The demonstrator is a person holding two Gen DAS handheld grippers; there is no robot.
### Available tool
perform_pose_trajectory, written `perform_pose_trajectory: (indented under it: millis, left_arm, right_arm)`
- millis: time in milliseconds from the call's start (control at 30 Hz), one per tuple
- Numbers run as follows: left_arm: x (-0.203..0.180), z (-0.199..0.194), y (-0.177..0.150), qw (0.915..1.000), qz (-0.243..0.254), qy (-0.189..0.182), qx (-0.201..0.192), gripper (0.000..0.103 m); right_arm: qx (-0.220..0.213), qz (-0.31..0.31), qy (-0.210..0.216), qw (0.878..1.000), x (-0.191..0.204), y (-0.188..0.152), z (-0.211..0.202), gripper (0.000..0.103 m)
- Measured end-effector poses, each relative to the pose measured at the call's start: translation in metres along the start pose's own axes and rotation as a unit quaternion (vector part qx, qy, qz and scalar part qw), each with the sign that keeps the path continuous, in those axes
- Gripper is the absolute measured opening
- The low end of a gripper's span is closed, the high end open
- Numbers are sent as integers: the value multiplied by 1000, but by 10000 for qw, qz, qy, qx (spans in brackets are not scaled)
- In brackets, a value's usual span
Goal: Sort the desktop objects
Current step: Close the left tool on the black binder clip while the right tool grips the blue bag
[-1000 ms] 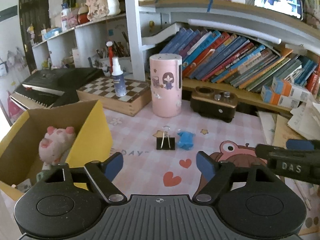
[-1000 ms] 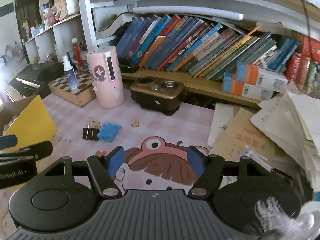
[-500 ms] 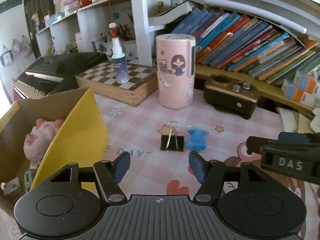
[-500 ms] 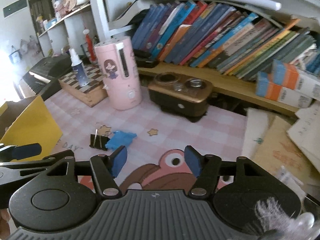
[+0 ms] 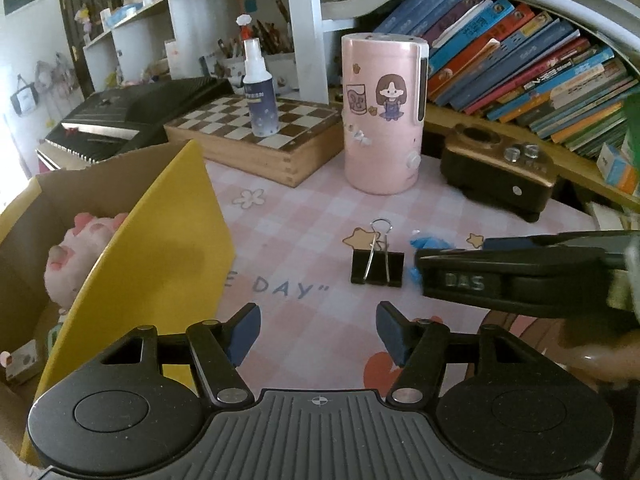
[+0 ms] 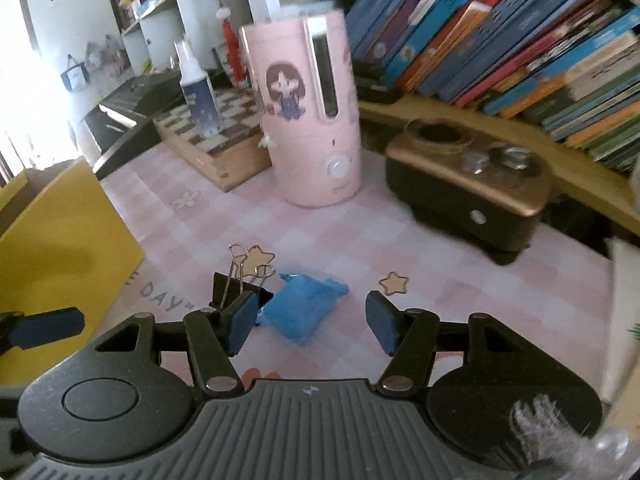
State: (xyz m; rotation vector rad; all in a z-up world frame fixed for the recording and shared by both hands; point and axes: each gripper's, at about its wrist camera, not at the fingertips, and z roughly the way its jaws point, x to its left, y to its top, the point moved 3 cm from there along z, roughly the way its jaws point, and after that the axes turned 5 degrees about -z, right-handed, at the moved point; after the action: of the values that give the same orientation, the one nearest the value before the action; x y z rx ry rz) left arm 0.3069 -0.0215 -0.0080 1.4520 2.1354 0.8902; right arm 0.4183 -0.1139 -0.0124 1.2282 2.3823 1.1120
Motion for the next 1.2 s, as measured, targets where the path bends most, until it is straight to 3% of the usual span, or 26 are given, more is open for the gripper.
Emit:
perform_pose_trajectory:
  millis: [67, 133, 433, 700, 967, 1200]
  left_arm:
    - [-1, 4, 1, 10000, -6, 2, 23, 63]
    - [-3, 9, 3, 10000, -4, -9, 45, 63]
    - [-25, 31, 11, 9996, 161, -218, 61, 63]
    - [-37, 59, 20, 9990, 273, -316, 126, 62]
    - [-38, 77, 22, 9981, 147, -504, 312, 40]
    - [-36, 63, 22, 9966, 120, -743, 334, 38]
  right_arm:
    - [100, 38, 61, 9999, 0, 0, 9, 50]
    - [178, 59, 114, 9998, -1, -2, 13, 32]
    - [-165, 326, -156, 9992, -32, -9, -13, 30]
    - [-218, 424, -199, 9987, -43, -22, -36, 30]
    - [-200, 469, -168, 9986, -39, -30, -43, 30]
    - [-181, 600, -243, 9977, -39, -33, -52, 30]
